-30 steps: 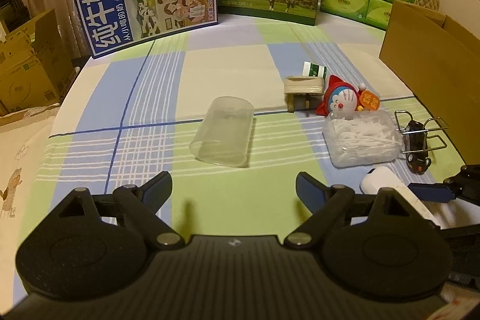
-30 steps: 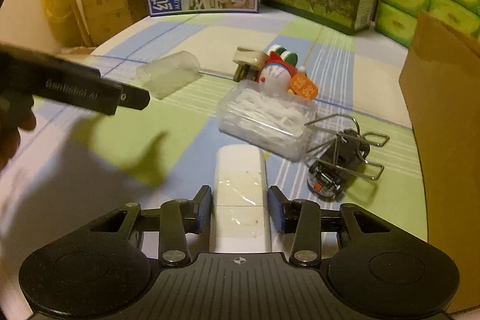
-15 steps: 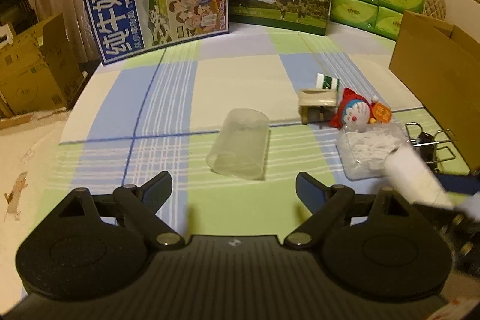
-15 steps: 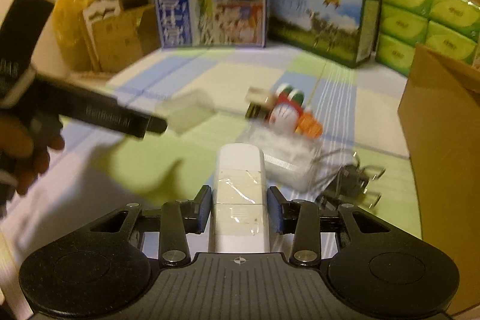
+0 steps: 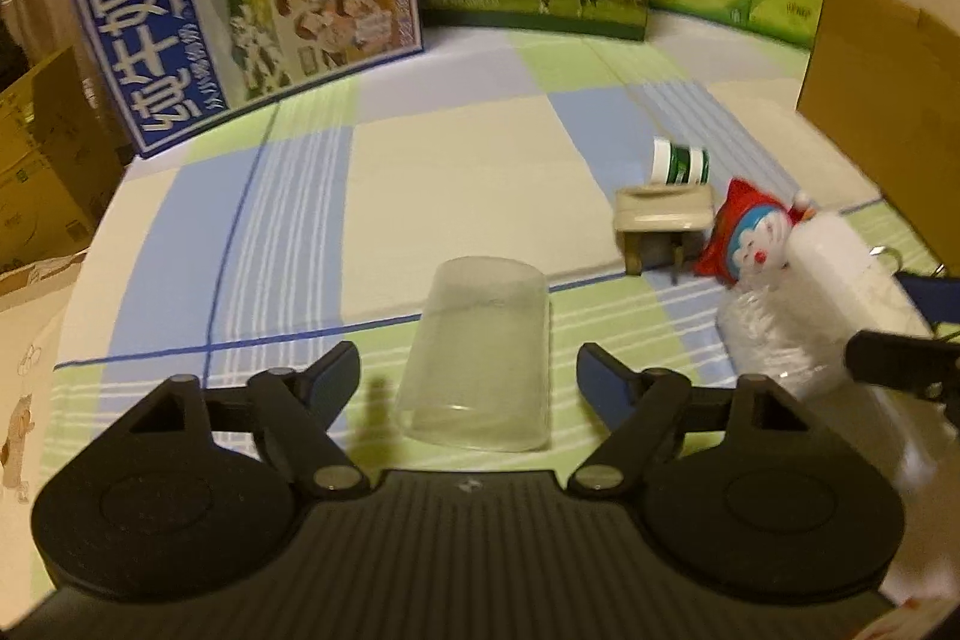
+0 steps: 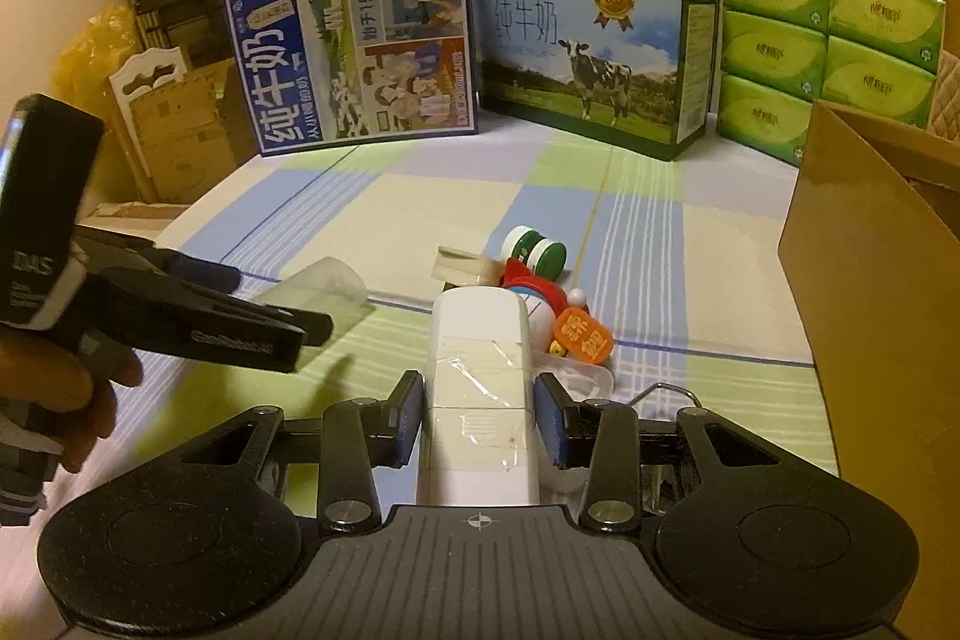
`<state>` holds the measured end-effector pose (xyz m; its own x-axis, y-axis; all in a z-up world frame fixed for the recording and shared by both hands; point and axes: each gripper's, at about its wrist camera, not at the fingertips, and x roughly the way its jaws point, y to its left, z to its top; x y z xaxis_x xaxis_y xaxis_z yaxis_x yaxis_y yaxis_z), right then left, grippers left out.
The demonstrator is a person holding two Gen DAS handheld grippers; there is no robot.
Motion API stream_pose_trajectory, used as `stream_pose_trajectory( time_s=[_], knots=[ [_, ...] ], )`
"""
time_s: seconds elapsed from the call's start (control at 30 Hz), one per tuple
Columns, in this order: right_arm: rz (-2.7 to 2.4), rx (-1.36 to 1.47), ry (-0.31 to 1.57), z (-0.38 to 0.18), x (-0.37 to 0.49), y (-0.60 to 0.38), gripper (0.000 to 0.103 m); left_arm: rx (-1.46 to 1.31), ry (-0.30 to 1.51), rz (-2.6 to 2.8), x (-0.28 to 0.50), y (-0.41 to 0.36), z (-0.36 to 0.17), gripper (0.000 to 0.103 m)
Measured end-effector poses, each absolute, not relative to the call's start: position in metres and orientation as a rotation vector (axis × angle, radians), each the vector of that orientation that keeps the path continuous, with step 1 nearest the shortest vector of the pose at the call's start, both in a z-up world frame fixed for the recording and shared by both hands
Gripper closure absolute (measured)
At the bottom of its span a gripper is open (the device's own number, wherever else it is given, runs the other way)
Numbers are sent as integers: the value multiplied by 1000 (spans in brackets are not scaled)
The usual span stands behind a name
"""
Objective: Organize rigid objects
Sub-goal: 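Lift the power bank with the right tool while the left tool grasps the clear plastic cup, then carry the cup and the power bank over the cardboard box with both tools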
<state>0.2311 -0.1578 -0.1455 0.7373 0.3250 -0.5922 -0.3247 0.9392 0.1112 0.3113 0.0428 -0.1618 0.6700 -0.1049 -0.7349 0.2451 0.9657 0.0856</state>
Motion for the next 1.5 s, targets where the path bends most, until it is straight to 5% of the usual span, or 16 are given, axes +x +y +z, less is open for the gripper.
stream_pose_trajectory(
  time_s=[0.13, 0.27, 1.5],
  knots=[
    [342, 4, 663, -149, 233, -160, 66, 209, 830, -211, 320, 40, -168, 38],
    [329, 14, 670, -150, 235, -163, 66, 194, 838, -218, 324, 40, -169, 55],
    [239, 118, 643, -78, 114, -212, 66, 29, 736, -215, 144, -39, -51, 55]
  ],
)
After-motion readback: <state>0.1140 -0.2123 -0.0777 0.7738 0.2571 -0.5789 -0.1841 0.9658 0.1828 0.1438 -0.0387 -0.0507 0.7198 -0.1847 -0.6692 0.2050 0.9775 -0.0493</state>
